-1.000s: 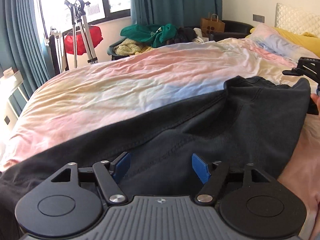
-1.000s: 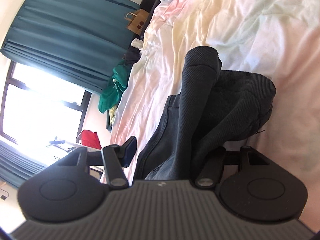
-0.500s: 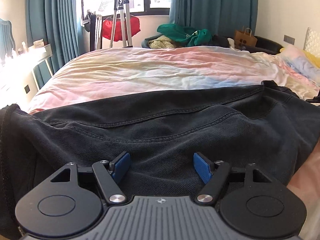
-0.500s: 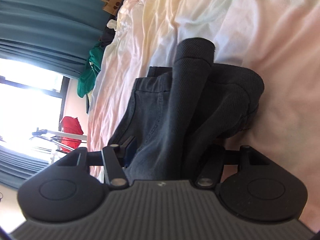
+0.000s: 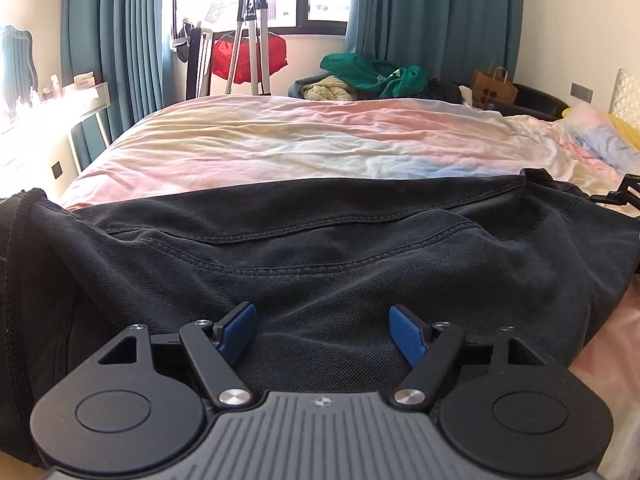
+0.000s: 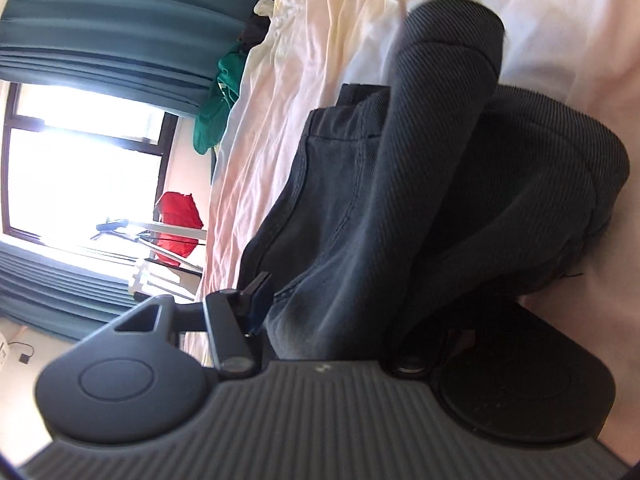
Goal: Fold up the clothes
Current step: 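Lift the leg hems upward with the right gripper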
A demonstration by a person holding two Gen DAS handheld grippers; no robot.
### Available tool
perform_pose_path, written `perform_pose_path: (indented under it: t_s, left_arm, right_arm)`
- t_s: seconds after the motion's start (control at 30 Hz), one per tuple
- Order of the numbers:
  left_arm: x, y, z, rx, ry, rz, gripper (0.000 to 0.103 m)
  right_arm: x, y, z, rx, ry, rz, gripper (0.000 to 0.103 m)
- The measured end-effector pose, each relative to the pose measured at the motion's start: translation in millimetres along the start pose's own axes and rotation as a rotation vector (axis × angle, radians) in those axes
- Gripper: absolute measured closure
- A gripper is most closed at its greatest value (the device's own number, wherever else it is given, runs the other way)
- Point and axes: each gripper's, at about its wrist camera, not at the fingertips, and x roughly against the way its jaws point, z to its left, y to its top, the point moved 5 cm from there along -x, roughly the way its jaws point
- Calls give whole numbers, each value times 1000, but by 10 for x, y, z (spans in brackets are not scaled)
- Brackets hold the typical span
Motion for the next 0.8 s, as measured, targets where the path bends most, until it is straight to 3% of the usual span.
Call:
perform_pose_path:
  t_s: [0.07, 0.13, 0.2, 0.27, 0.37, 0.47, 0.57, 0.67, 0.8]
  left_arm:
    - [11, 2, -3, 1, 1, -6, 27]
    - [33, 6, -8, 5, -3, -16, 26]
    - [72, 24, 3, 16, -11, -36, 26]
    - [130, 45, 15, 28, -21, -63, 26]
    - [249, 100, 3, 23, -17, -124, 23]
    - [255, 99, 22, 52, 23, -103, 22]
    - [163, 33, 48, 51, 70, -58, 23]
    - [94, -31, 15, -19, 109, -32, 22]
    - [49, -75, -13, -59, 133, -13, 22]
  right_arm:
    - [-12, 15, 33, 25, -27, -23, 50]
    - [-4, 1, 112, 65, -85, -54, 85]
    - [43, -2, 182, 94, -108, -87, 92]
    - [121, 4, 259, 122, -121, -133, 93]
    - [264, 61, 320, 90, -68, -213, 94]
    - [376, 146, 303, 66, -29, -285, 94]
    - [372, 211, 137, 20, -62, -298, 94]
    - [351, 235, -38, -5, -105, -276, 94]
    - [314, 210, 48, 81, -132, -265, 94]
